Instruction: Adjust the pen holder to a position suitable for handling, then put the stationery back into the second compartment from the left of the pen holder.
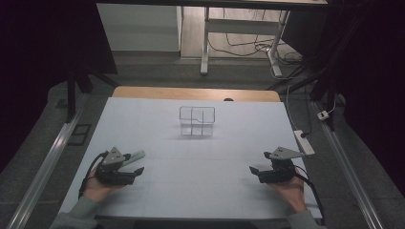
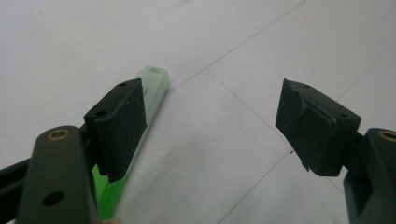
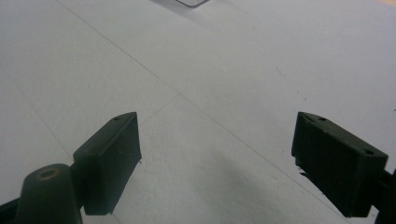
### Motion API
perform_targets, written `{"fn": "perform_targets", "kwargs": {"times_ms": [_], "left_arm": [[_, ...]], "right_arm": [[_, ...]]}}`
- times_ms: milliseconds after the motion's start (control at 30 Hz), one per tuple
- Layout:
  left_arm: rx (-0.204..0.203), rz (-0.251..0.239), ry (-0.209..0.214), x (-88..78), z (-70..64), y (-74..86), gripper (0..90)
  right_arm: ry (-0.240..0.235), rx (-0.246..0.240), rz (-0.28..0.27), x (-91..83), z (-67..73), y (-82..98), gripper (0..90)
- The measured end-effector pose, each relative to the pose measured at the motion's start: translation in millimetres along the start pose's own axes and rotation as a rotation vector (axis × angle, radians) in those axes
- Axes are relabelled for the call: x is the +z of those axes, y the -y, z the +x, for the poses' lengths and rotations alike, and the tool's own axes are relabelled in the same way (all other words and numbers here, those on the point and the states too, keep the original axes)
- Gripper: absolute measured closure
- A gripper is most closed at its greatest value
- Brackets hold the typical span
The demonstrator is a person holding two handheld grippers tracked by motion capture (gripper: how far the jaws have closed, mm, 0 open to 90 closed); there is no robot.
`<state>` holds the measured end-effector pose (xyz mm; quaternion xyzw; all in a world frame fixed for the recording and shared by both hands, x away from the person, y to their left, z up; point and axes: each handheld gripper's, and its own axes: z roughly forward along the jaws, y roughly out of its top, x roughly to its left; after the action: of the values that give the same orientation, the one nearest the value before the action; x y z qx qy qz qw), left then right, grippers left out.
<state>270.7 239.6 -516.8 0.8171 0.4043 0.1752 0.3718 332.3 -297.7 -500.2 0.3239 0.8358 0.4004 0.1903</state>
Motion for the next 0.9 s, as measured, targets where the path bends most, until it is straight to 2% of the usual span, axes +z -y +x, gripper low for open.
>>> {"fn": "perform_targets", "kwargs": {"times_ms": [533, 667, 900], "left_arm": [[0.011, 0.002, -0.005, -2.0, -0.8, -1.5, 24.6], [0.025, 0.003, -0.015, -6.8, -0.6, -3.7, 24.5], [0.031, 0.044, -0.027, -10.8, 5.7, -10.9, 24.6]], "right_arm": [[-0.009, -0.006, 0.008, 0.2, 0.4, 1.3, 16.4], [-0.013, -0.005, 0.013, 1.6, 0.7, 2.3, 16.5], [-0.018, -0.004, 0.01, 1.3, 0.6, 2.1, 16.8]]}}
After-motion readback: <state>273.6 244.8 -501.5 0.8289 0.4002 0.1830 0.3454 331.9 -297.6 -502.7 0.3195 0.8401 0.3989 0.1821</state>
